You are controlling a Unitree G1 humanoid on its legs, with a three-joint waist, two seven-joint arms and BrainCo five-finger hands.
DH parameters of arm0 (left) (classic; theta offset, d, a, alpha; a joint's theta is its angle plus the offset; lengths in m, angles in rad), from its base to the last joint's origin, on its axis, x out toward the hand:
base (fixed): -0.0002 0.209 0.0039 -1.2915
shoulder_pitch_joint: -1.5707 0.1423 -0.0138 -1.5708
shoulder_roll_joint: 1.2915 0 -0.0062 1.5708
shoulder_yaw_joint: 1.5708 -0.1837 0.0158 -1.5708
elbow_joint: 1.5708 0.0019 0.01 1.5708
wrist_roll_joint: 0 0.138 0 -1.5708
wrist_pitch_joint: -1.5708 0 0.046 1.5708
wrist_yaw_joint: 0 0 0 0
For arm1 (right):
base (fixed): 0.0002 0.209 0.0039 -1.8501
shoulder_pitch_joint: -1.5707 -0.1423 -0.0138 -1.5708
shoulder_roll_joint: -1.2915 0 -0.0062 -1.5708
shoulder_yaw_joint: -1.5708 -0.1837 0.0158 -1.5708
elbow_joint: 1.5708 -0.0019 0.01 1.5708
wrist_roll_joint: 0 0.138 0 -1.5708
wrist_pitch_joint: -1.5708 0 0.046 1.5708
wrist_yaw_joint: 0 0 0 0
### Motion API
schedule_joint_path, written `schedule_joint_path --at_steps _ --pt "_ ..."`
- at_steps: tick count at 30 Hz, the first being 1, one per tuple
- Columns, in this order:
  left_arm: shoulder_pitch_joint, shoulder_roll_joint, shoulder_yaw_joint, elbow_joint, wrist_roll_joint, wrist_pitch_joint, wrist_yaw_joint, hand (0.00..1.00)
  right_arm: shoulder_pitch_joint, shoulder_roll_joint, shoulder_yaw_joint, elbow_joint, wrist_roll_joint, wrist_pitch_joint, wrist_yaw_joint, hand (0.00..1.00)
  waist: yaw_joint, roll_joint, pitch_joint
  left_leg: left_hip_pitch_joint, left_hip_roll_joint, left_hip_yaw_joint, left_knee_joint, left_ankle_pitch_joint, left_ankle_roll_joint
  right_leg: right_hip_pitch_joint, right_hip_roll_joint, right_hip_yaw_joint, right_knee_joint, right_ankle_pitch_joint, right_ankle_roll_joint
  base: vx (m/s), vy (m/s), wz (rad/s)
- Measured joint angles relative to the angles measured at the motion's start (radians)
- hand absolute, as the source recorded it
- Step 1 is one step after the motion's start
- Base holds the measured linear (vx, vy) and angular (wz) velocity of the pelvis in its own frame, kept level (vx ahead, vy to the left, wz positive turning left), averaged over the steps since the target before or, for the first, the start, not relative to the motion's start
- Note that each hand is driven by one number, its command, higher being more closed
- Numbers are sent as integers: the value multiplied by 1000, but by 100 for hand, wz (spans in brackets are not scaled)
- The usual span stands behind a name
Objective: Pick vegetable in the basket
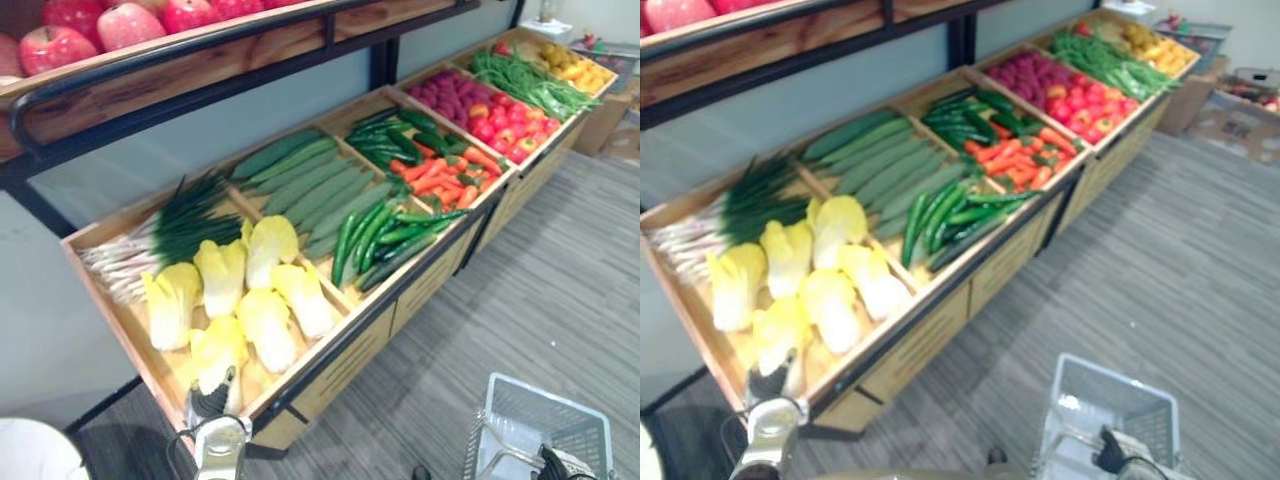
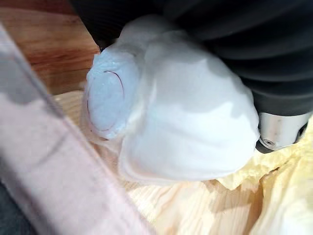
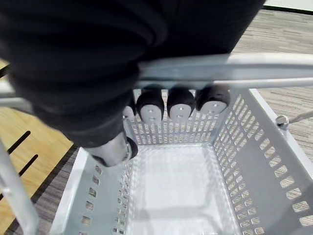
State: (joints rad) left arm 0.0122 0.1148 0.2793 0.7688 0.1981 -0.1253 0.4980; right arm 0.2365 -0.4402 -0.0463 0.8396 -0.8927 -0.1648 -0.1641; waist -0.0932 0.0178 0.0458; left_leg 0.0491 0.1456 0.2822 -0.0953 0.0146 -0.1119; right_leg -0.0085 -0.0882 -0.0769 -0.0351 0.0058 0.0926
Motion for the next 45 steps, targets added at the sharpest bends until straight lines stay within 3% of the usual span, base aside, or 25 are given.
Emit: schedule_joint_path --at_steps 9,20,27,31,36,40,43,45 --pt "72 -30 -11 -190 1 3 -59 100 0 44 -74 2 -1 18 0 100 14 -14 -11 -13 -13 -49 -4 16 10 10 -14 -43 4 0 0 -29 1 15" --pt "141 -35 6 -418 9 8 -60 100 -8 49 -78 1 -3 22 0 100 18 -11 -15 -26 -15 -74 -5 27 14 10 -17 -64 6 0 0 -20 -3 6" --pt "141 -27 82 -640 135 13 11 100 -30 40 -139 3 -1 15 0 100 18 -7 -18 -27 -14 -74 0 29 14 14 -16 -65 6 2 3 0 -1 1" --pt "141 43 75 -752 202 14 18 100 -65 2 -142 42 5 3 0 100 17 -3 -22 -24 -16 -71 0 31 16 14 -19 -60 8 4 5 0 0 0" --pt "172 110 -46 -892 244 -27 -22 100 -87 -55 -144 68 40 -18 1 100 17 13 -32 -20 -21 -69 0 32 19 11 -29 -57 14 5 7 -7 3 -1" --pt "220 165 -194 -973 235 -109 -140 100 -117 -104 -143 80 67 -22 5 100 15 20 -32 -12 -22 -41 -5 31 20 -3 -30 -30 19 6 8 -28 7 -18" --pt "220 225 -307 -1011 175 -148 -208 100 -172 -168 -138 80 89 -21 8 100 14 32 -26 -11 -23 16 -6 28 21 -38 -27 33 20 15 22 -51 24 -55" --pt "213 258 -372 -1030 75 -180 -260 100 -261 -220 -82 82 111 -19 16 100 15 45 -23 5 -24 99 -5 23 19 -62 -19 117 13 51 22 -9 40 -97"
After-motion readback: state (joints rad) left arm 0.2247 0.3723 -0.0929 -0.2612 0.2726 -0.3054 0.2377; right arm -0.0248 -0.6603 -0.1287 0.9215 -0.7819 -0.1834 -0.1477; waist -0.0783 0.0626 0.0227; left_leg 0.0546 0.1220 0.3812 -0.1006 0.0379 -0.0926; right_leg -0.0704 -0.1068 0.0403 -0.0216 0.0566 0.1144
